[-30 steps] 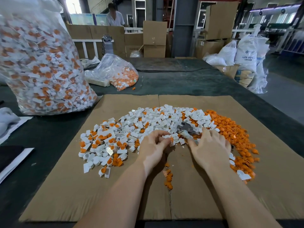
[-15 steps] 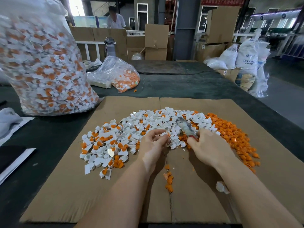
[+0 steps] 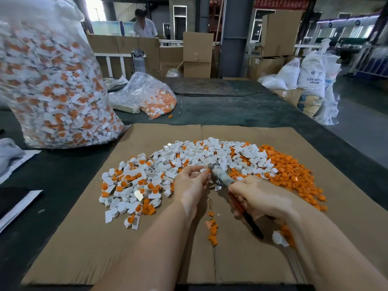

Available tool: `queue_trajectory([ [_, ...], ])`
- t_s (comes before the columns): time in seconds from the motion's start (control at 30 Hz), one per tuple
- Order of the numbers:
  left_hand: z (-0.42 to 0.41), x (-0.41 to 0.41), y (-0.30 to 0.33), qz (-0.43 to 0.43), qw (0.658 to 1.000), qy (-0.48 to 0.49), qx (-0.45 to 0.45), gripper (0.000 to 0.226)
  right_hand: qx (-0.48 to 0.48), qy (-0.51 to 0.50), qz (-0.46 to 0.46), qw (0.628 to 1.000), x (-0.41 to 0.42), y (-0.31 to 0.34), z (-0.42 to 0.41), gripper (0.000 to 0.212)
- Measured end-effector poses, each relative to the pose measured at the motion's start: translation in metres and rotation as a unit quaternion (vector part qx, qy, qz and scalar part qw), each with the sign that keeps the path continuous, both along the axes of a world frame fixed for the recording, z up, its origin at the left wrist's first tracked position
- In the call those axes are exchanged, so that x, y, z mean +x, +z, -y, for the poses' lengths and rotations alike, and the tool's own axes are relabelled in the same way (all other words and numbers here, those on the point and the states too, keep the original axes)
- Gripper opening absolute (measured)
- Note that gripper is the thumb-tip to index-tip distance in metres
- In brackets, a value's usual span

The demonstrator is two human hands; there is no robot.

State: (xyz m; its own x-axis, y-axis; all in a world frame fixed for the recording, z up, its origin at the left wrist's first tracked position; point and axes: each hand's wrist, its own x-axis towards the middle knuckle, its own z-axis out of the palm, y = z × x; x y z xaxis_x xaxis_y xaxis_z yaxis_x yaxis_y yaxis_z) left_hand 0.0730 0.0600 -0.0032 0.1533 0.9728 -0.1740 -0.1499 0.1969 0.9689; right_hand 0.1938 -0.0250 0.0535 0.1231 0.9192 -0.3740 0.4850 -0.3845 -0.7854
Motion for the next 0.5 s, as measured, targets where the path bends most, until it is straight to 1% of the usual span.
queue_trajectory([
  [0.07,0.0,0.0,0.0,0.001,1.0,0.002,-0.001,0.011,-0.002,0.006,0.007,1.0,0.0,0.001,0.0,0.033],
  [0.2,0.001,0.0,0.0,-0.005,1.0,0.0,0.002,0.011,0.003,0.01,0.029,1.0,-0.002,0.002,0.0,0.022],
  [0.3,0.002,0.0,0.0,-0.005,1.0,-0.003,0.006,0.011,0.029,0.015,0.102,0.994,-0.005,-0.003,-0.001,0.017],
  [0.37,0.003,-0.001,0.0,0.001,1.0,-0.001,0.009,0.011,0.037,0.015,0.13,0.991,-0.006,-0.006,-0.001,0.016],
  [0.5,0.002,-0.001,-0.001,-0.009,1.0,0.002,0.011,0.013,0.043,0.01,0.144,0.989,-0.009,-0.01,-0.002,0.019],
])
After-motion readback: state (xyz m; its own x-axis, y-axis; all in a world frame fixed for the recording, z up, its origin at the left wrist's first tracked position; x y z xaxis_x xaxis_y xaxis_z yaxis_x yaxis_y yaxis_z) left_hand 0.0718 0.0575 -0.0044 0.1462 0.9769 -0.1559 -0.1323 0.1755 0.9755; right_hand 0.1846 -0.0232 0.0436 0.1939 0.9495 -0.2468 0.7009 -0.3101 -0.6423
